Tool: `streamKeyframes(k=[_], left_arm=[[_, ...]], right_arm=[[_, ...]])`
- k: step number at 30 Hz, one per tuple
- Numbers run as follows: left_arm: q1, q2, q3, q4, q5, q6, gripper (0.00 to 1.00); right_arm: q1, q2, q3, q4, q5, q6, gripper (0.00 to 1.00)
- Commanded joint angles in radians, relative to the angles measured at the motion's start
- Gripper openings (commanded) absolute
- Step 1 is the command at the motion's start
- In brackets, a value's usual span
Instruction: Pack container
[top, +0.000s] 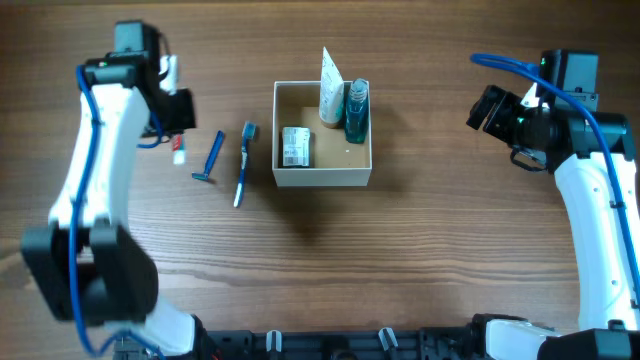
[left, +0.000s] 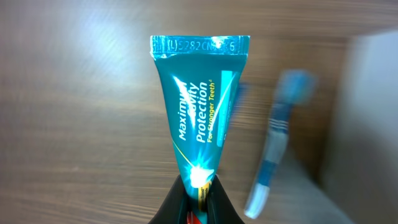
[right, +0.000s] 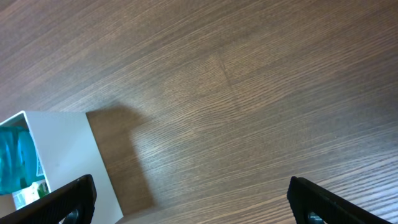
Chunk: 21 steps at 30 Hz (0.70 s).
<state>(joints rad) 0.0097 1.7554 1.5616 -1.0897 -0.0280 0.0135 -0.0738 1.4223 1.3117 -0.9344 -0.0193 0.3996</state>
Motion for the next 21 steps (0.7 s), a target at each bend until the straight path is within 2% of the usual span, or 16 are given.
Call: streamKeyframes(k=[1,10,13,15,17,21], left_arm=[[-0.156,-0.131,0.017,-0.010,0.069,0.141,0.04],[-0.525,-0.140,0.013,-0.007,0.091,0.639,0.04],[-0.602,-0.120,0.013,-0.006,0.091,0.763,0.13],[-0.635,-0.103,0.013,0.002,0.091,0.818,0.21],[-0.647,-0.081,0.013,0.025,0.091,0.821,0.26],[-0.643,-0.019,0.013,0.081,0.089,0.821,0.28]], right_arm=[[-0.002,0.000,0.006,0.002,-0.005,-0.005,1.00],[-0.002,0.000,0.006,0.003,-0.005,-0.005,1.00],[-0.002,0.000,0.006,0.002,-0.005,-0.005,1.00],[-0.002,0.000,0.006,0.002,-0.005,-0.005,1.00],[-0.002,0.000,0.006,0.003,-0.005,-0.005,1.00],[-0.002,0.000,0.006,0.003,-0.005,-0.004,1.00]])
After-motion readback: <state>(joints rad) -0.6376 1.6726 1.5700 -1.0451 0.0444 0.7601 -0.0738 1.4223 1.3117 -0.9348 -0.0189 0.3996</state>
